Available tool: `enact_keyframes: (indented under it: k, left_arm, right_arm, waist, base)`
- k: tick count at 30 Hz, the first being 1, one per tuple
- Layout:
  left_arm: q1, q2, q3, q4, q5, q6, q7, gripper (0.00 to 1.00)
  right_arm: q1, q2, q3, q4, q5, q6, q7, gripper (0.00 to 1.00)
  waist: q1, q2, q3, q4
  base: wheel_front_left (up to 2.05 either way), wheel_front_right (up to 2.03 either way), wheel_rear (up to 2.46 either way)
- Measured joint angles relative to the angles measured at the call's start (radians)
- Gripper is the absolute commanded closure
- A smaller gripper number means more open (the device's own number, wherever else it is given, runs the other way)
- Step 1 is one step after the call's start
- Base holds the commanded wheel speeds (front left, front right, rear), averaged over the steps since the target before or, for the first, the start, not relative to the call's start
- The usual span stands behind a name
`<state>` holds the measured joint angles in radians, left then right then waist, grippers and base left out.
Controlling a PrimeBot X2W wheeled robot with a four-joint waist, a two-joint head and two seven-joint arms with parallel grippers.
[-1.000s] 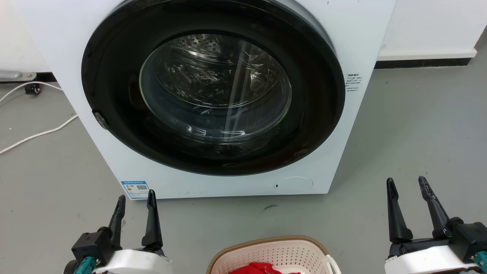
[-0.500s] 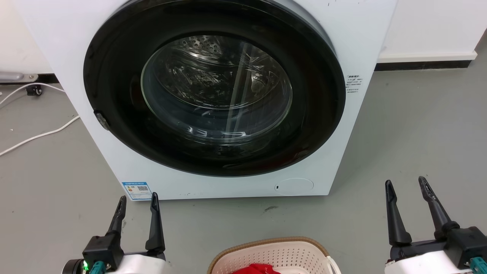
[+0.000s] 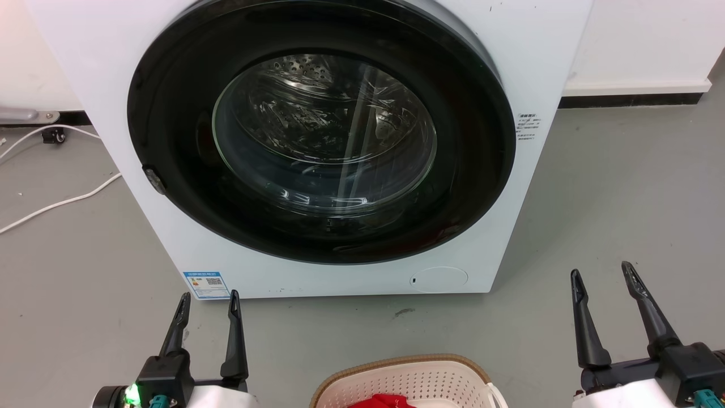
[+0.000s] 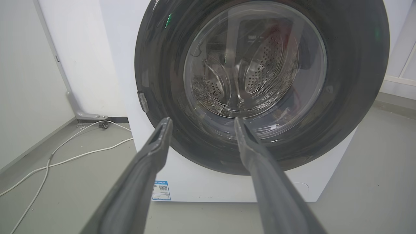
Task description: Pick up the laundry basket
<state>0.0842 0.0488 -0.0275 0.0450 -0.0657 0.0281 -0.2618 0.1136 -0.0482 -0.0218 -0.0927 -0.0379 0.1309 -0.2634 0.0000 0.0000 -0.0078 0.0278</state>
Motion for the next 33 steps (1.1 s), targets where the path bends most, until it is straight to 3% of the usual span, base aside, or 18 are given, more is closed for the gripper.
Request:
enact_keyframes:
  k: [22,33]
  left_arm:
    - [0.006,0.000,0.005,0.021,-0.039,-0.001,-0.001,0.00]
    - [0.007,0.000,-0.070,0.195,-0.096,-0.033,-0.001,0.00]
  right_arm:
    - [0.006,0.000,-0.002,0.009,0.027,0.000,0.000,0.00]
    - [0.010,-0.001,0.017,0.195,-0.007,0.000,0.000,0.00]
  waist:
    - [0.0000,0.0000,0.000,-0.001]
    - [0.0000,0.0000,0.025,0.000]
  base:
    - [0.00,0.00,0.00]
    - [0.00,0.00,0.00]
